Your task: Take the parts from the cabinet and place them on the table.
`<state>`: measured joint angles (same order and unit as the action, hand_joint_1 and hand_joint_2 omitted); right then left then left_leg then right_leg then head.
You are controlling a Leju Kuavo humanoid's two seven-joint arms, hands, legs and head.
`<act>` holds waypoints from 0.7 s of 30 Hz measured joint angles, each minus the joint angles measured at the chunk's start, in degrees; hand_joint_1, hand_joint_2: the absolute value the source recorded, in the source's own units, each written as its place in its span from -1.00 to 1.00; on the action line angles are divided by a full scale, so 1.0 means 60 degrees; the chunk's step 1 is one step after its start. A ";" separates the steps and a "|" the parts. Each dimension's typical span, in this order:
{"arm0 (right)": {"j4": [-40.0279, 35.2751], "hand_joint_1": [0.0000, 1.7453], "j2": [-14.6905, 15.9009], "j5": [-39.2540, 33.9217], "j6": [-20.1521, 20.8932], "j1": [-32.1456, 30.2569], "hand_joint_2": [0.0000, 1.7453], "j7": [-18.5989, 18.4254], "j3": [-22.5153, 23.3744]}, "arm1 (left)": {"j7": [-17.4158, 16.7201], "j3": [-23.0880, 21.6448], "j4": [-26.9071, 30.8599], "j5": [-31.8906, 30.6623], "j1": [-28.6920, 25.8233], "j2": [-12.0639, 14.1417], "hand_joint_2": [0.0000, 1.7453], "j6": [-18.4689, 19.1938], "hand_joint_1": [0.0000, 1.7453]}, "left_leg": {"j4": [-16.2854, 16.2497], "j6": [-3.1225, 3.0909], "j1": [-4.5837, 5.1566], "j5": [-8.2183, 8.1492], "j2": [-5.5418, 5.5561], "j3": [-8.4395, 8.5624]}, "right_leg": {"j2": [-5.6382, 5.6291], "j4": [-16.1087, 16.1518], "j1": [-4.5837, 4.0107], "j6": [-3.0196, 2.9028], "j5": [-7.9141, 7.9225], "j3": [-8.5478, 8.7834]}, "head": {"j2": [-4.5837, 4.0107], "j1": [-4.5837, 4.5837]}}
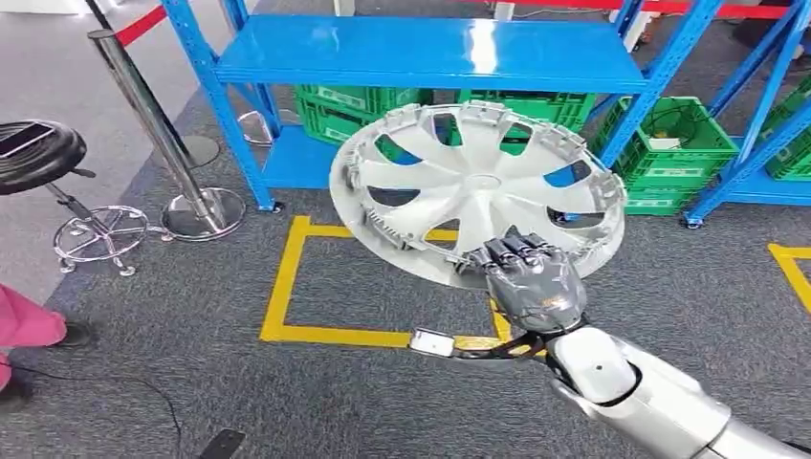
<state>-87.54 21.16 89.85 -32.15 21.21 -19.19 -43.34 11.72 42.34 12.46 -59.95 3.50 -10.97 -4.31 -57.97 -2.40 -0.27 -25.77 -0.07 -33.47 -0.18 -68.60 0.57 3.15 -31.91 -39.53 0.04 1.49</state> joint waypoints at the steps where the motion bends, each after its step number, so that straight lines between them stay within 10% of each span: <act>1: -0.0004 1.00 0.0018 0.0004 0.0000 -0.0011 1.00 0.0000 -0.0007 | 0.0000 0.0000 0.0000 -0.0004 -0.0012 -0.0007 1.00 0.0018 -1.00 | -0.0005 -0.0003 0.0008 0.0034 -0.0008 -0.0051 | 0.0001 -0.0732 0.0010 0.0035 -0.0320 -0.0296 | 0.0000 -0.0015; 3: -0.0004 1.00 0.0058 0.0000 0.0004 -0.0040 1.00 0.0000 -0.0022 | 0.0000 0.0000 0.0000 0.0000 -0.0027 -0.0007 1.00 0.0018 -1.00 | -0.0016 0.0013 0.0008 0.0092 -0.0010 -0.0136 | 0.0002 -0.1192 0.0015 0.0076 -0.0380 -0.0416 | 0.0000 -0.0004; 6: -0.0007 1.00 0.0106 -0.0004 0.0004 -0.0038 1.00 0.0000 -0.0051 | 0.0004 0.0000 0.0000 0.0040 -0.0026 -0.0033 1.00 0.0018 -1.00 | -0.0058 0.0070 0.0006 0.0142 -0.0004 -0.0179 | 0.0031 0.1172 0.0025 0.0037 0.0683 0.0999 | 0.0000 0.0000; 8: -0.0025 1.00 0.0113 0.0003 0.0000 -0.0008 1.00 0.0014 -0.0051 | 0.0022 0.0000 0.0000 0.0095 -0.0014 -0.0055 1.00 0.0055 -1.00 | -0.0116 0.0164 0.0078 0.0180 -0.0006 -0.0261 | 0.0028 0.1852 -0.0023 -0.0075 0.0625 0.1394 | 0.0000 -0.0014; 12: -0.0058 1.00 0.0131 -0.0004 -0.0004 -0.0015 1.00 0.0055 -0.0055 | 0.0022 0.0000 0.0000 0.0113 -0.0034 -0.0076 1.00 0.0091 -1.00 | -0.0106 0.0383 0.0062 0.0260 0.0007 -0.0324 | 0.0045 0.1889 0.0016 -0.0324 0.0789 0.1307 | 0.0000 -0.0007; 17: -0.0055 1.00 0.0139 0.0000 -0.0018 -0.0009 1.00 0.0131 -0.0044 | -0.0069 0.0003 -0.0003 0.0018 -0.0039 -0.0080 1.00 0.0106 -1.00 | -0.3004 0.0556 -0.0005 -0.1419 0.0012 -0.1420 | 0.0074 0.1878 0.0012 -0.0489 0.0952 0.1079 | 0.0000 -0.0047; 19: -0.0055 1.00 0.0138 0.0000 -0.0018 -0.0041 1.00 0.0131 -0.0044 | -0.0128 0.0000 -0.0004 0.0015 -0.0042 -0.0069 1.00 0.0109 -1.00 | -0.2750 0.0542 -0.0014 -0.1144 0.0011 -0.1147 | 0.0069 0.1837 0.0013 -0.0467 0.0983 0.1009 | 0.0000 -0.0051; 21: -0.0055 1.00 0.0138 -0.0004 -0.0022 -0.0050 1.00 0.0131 -0.0044 | -0.0127 0.0000 0.0000 0.0015 -0.0036 -0.0051 1.00 0.0109 -1.00 | -0.1144 0.0484 -0.0018 -0.0408 0.0011 -0.0242 | 0.0064 0.1774 0.0013 -0.0447 0.0991 0.0983 | 0.0000 -0.0051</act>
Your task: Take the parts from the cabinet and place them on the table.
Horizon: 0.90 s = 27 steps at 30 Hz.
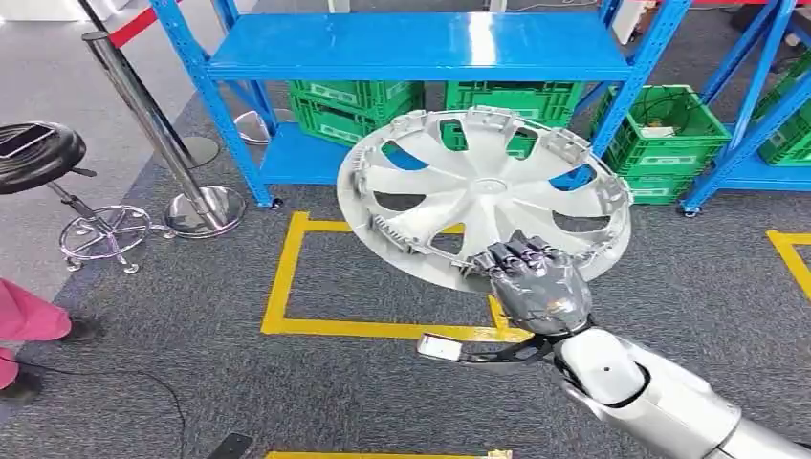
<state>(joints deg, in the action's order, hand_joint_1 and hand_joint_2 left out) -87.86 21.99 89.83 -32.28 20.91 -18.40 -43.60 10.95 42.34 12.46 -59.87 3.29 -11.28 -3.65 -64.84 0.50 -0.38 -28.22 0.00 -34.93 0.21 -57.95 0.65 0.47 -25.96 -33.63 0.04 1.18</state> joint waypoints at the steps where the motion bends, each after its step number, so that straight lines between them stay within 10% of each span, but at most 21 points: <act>1: 0.0000 1.00 0.0000 0.0000 0.0000 0.0002 1.00 -0.0004 0.0011 | 0.0000 0.0000 -0.0003 0.0000 0.0002 0.0014 1.00 0.0000 -1.00 | 0.0825 -0.0049 0.0002 0.0153 0.0003 0.0416 | 0.0005 -0.0030 0.0001 0.0029 -0.0005 -0.0009 | 0.0000 0.0004; 6: -0.0004 1.00 0.0007 0.0000 -0.0007 0.0008 1.00 -0.0004 0.0051 | 0.0000 0.0004 0.0000 -0.0004 -0.0011 0.0022 1.00 0.0000 -1.00 | 0.1029 -0.0305 0.0063 0.0209 0.0013 0.0379 | -0.0010 -0.0007 -0.0014 0.0327 0.0148 -0.0132 | 0.0000 0.0007; 12: 0.0000 1.00 0.0033 0.0004 -0.0029 -0.0026 1.00 0.0000 0.0058 | 0.0000 0.0004 0.0000 -0.0011 -0.0001 0.0011 1.00 0.0000 -1.00 | 0.1080 -0.0517 0.0054 0.0426 -0.0018 0.0162 | -0.0018 -0.3073 0.0008 0.0485 -0.1446 -0.1485 | 0.0000 0.0037; 16: 0.0000 1.00 0.0036 -0.0004 -0.0029 -0.0019 1.00 -0.0004 0.0066 | 0.0000 0.0004 -0.0003 -0.0011 0.0005 0.0004 1.00 0.0004 -1.00 | 0.1063 -0.0465 0.0080 0.0471 -0.0007 0.0148 | -0.0015 -0.0253 -0.0003 0.0333 -0.0165 0.0153 | 0.0000 0.0040; 17: 0.0000 1.00 0.0036 0.0000 -0.0029 -0.0001 1.00 -0.0004 0.0069 | 0.0000 0.0004 0.0000 -0.0011 0.0012 0.0000 1.00 0.0004 -1.00 | 0.1061 -0.0407 0.0131 0.0504 -0.0009 0.0098 | -0.0015 0.0027 -0.0052 0.0299 -0.0372 0.0383 | 0.0000 0.0025; 22: -0.0004 1.00 0.0036 -0.0004 -0.0058 -0.0007 1.00 -0.0022 0.0073 | -0.0004 0.0004 -0.0003 -0.0018 0.0007 0.0015 1.00 0.0000 -1.00 | 0.0996 -0.0149 0.0107 0.0520 0.0012 -0.0020 | 0.0009 0.0184 0.0017 0.0067 -0.0117 0.0301 | 0.0000 0.0036; 27: -0.0004 1.00 0.0040 0.0000 -0.0062 -0.0043 1.00 -0.0069 0.0080 | -0.0022 0.0004 -0.0003 -0.0033 -0.0006 0.0051 1.00 0.0000 -1.00 | -0.1891 0.0047 0.0022 -0.1021 0.0014 -0.1107 | 0.0019 0.0144 0.0005 -0.0035 -0.0012 0.0111 | 0.0000 -0.0018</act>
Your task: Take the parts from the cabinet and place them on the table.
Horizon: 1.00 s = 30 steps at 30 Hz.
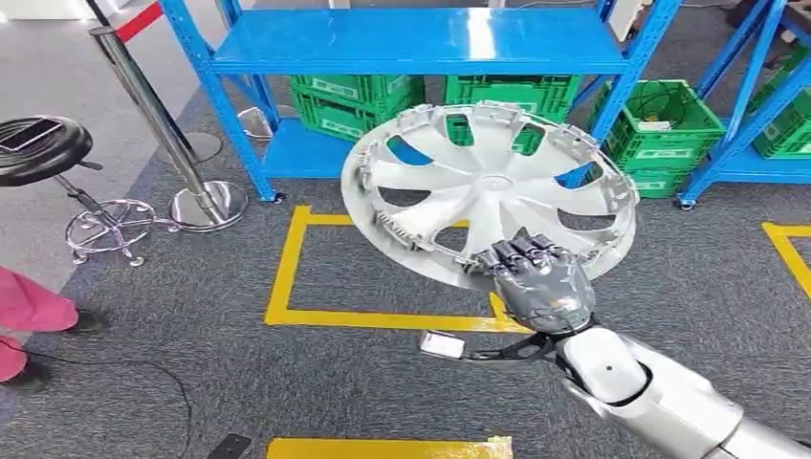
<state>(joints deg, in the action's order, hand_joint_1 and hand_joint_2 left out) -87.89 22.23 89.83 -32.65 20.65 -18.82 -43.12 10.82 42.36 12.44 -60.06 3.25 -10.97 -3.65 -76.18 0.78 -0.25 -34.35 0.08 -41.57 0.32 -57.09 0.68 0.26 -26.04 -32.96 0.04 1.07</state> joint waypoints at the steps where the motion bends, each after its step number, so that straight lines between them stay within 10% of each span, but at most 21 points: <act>1: 0.0000 1.00 0.0000 0.0000 0.0000 -0.0028 1.00 -0.0004 0.0000 | 0.0000 0.0000 0.0000 0.0000 0.0000 0.0011 1.00 0.0000 -1.00 | 0.0097 0.0010 -0.0010 0.0155 0.0000 0.0097 | -0.0003 -0.0022 0.0000 0.0008 0.0010 -0.0031 | 0.0000 -0.0004; 4: 0.0000 1.00 0.0000 0.0000 0.0000 -0.0044 1.00 -0.0007 0.0000 | 0.0000 0.0000 0.0000 -0.0015 0.0006 0.0033 1.00 0.0000 -1.00 | 0.2232 -0.0050 -0.0025 0.1226 0.0000 0.1268 | -0.0013 -0.0117 0.0001 0.0042 0.0010 -0.0067 | 0.0000 -0.0007; 5: 0.0000 1.00 0.0000 0.0000 0.0000 -0.0042 1.00 -0.0011 0.0003 | 0.0000 -0.0004 0.0003 -0.0015 0.0016 0.0040 1.00 0.0000 -1.00 | 0.2681 -0.0100 -0.0020 0.1135 0.0006 0.1497 | -0.0013 -0.0132 -0.0004 0.0087 0.0005 -0.0100 | 0.0000 0.0000; 7: 0.0000 1.00 0.0004 0.0000 0.0000 -0.0001 1.00 -0.0051 0.0015 | 0.0029 -0.0004 0.0000 -0.0011 0.0017 0.0033 1.00 0.0011 -1.00 | 0.2840 -0.0176 0.0009 0.1158 0.0010 0.1450 | -0.0030 -0.0193 -0.0062 0.0231 0.0058 -0.0232 | 0.0000 0.0029; 10: 0.0000 1.00 0.0069 0.0000 -0.0015 0.0003 1.00 -0.0179 -0.0026 | 0.0036 0.0000 0.0000 -0.0004 -0.0017 0.0025 1.00 0.0044 -1.00 | 0.2864 -0.0218 0.0022 0.1208 0.0014 0.1415 | -0.0032 -0.0194 -0.0061 0.0045 0.0073 -0.0270 | 0.0000 0.0007; 21: 0.0000 1.00 0.0237 0.0004 -0.0106 0.0021 1.00 -0.0568 -0.0051 | 0.0033 -0.0004 0.0000 -0.0109 0.0014 0.0011 1.00 0.0036 -1.00 | 0.2851 -0.0332 0.0092 0.1271 0.0013 0.1326 | -0.0036 -0.0069 0.0007 0.0312 0.0217 -0.0299 | 0.0000 0.0011; 30: 0.0000 1.00 0.0237 0.0004 -0.0113 -0.0011 1.00 -0.0579 -0.0102 | 0.0004 -0.0004 0.0000 -0.0135 0.0013 0.0011 1.00 0.0011 -1.00 | 0.2852 -0.0326 0.0067 0.1281 0.0012 0.1324 | -0.0037 -0.0083 -0.0013 0.0328 0.0220 -0.0319 | 0.0000 0.0011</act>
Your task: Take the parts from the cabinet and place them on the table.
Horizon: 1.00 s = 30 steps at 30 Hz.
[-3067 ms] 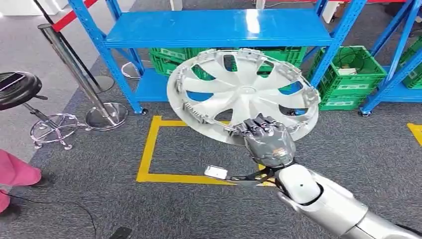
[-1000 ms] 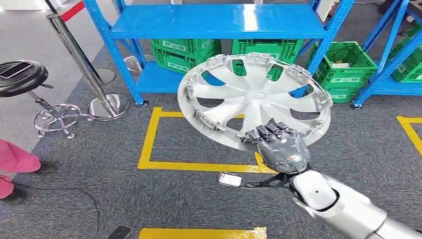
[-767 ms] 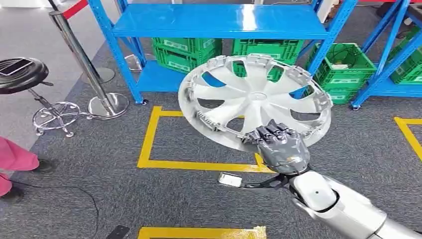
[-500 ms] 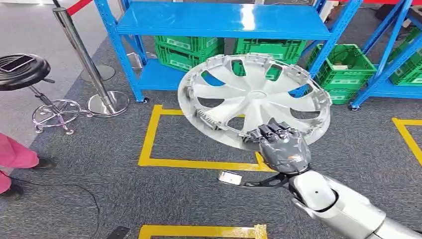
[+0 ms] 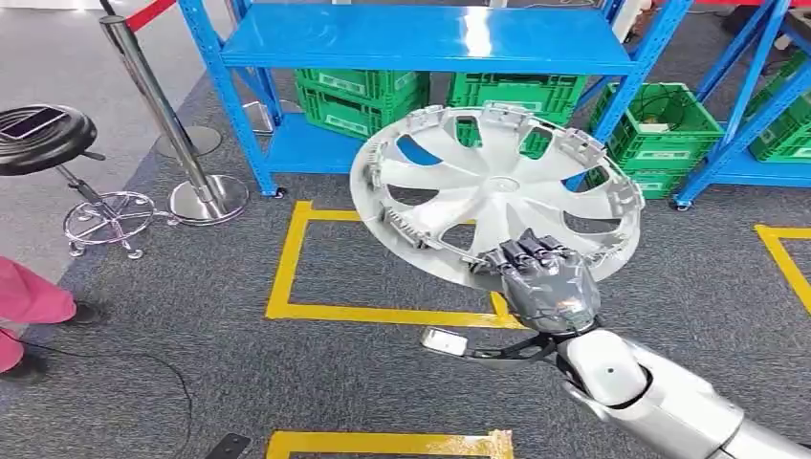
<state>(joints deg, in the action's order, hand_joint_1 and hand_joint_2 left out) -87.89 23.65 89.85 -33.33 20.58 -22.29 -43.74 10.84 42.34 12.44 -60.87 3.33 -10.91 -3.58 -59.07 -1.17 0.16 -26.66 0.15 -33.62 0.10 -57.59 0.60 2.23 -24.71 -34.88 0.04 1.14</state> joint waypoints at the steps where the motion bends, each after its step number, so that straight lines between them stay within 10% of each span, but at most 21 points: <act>1: 0.0000 1.00 0.0000 0.0000 -0.0004 -0.0011 1.00 0.0007 0.0000 | -0.0004 0.0000 0.0000 -0.0022 0.0000 0.0000 1.00 0.0000 -1.00 | 0.0000 0.0000 -0.0002 0.0000 0.0000 0.0000 | 0.0000 -0.0006 -0.0002 0.0000 0.0000 -0.0003 | 0.0000 0.0000; 10: -0.0091 1.00 -0.0004 -0.0004 -0.0135 -0.0449 1.00 0.0288 0.0303 | -0.0047 -0.0007 0.0000 -0.0077 0.0005 0.0004 1.00 -0.0077 -1.00 | 0.0243 -0.0218 -0.0071 0.0192 -0.0108 0.0064 | -0.0035 -0.0033 0.0018 0.0154 -0.0073 -0.0120 | 0.0000 0.0007; 13: -0.0160 1.00 0.0007 0.0000 -0.0182 -0.0553 1.00 0.0270 0.0496 | -0.0131 -0.0062 0.0000 -0.0161 -0.0003 -0.0004 1.00 -0.0106 -1.00 | 0.0281 -0.0273 -0.0082 0.0228 -0.0235 0.0032 | -0.0028 -0.2060 0.0052 0.0233 -0.1151 -0.1004 | 0.0000 0.0051; 15: -0.0197 1.00 0.0033 0.0000 -0.0222 -0.0695 1.00 0.0240 0.0572 | -0.0179 -0.0084 0.0000 -0.0186 -0.0007 0.0000 1.00 -0.0131 -1.00 | 0.0277 -0.0262 -0.0087 0.0221 -0.0344 0.0026 | -0.0024 -0.2927 0.0068 0.0281 -0.1384 -0.1385 | 0.0000 0.0058; 18: -0.0302 1.00 0.0134 -0.0011 -0.0237 -0.0864 1.00 0.0226 0.0713 | -0.0182 -0.0146 0.0000 -0.0190 0.0004 -0.0018 1.00 -0.0146 -1.00 | 0.0208 -0.0131 -0.0143 0.0159 -0.0516 0.0033 | 0.0148 -0.0992 0.0163 0.0340 -0.0331 -0.0350 | 0.0000 0.0051; 19: -0.0368 1.00 0.0160 -0.0007 -0.0244 -0.0907 1.00 0.0240 0.0784 | -0.0189 -0.0149 0.0000 -0.0197 0.0011 -0.0022 1.00 -0.0157 -1.00 | 0.0124 -0.0038 -0.0127 0.0100 -0.0566 0.0032 | 0.0515 -0.0120 0.0170 0.0396 -0.0177 0.0084 | 0.0000 0.0062; 20: -0.0411 1.00 0.0164 -0.0007 -0.0262 -0.0937 1.00 0.0262 0.0852 | -0.0196 -0.0153 0.0000 -0.0219 0.0021 0.0015 1.00 -0.0164 -1.00 | 0.0084 0.0044 -0.0039 0.0070 -0.0593 0.0013 | 0.0698 -0.0090 0.0075 0.0310 -0.0338 0.0140 | 0.0000 0.0092; 24: -0.0612 1.00 0.0222 0.0000 -0.0324 -0.1192 1.00 0.0393 0.1144 | -0.0237 -0.0157 0.0000 -0.0233 0.0031 0.0004 1.00 -0.0175 -1.00 | 0.0046 0.0185 -0.0064 0.0030 -0.0867 0.0060 | 0.0249 -0.0145 0.0088 0.0003 -0.0272 0.0111 | 0.0000 0.0047; 25: -0.0663 1.00 0.0240 -0.0004 -0.0324 -0.1243 1.00 0.0419 0.1202 | -0.0237 -0.0160 0.0000 -0.0244 0.0047 0.0000 1.00 -0.0175 -1.00 | -0.0051 0.0285 -0.0112 -0.0116 -0.0669 0.0034 | 0.0179 -0.0127 0.0127 -0.0068 -0.0238 0.0117 | 0.0000 0.0040; 27: -0.0725 1.00 0.0244 -0.0004 -0.0324 -0.1270 1.00 0.0419 0.1268 | -0.0237 -0.0160 0.0000 -0.0244 0.0051 0.0000 1.00 -0.0175 -1.00 | -0.1060 0.0305 -0.0124 -0.0815 -0.0203 -0.0342 | 0.0027 -0.0128 0.0130 -0.0173 -0.0225 0.0103 | 0.0000 0.0018; 30: -0.0739 1.00 0.0244 0.0000 -0.0324 -0.1336 1.00 0.0455 0.1315 | -0.0266 -0.0160 0.0000 -0.0248 0.0021 0.0000 1.00 -0.0175 -1.00 | -0.3079 0.0269 -0.0119 -0.1568 -0.0119 -0.1199 | -0.0323 -0.0134 0.0087 -0.0225 -0.0200 0.0070 | 0.0000 0.0022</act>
<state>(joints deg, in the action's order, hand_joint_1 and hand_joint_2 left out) -92.32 25.11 89.85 -35.28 12.57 -19.56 -35.84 9.25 41.38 12.44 -62.36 3.46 -10.91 -4.63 -77.55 0.44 -0.56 -36.07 -0.56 -40.82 -1.84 -58.40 1.12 0.88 -25.91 -34.46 0.04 1.27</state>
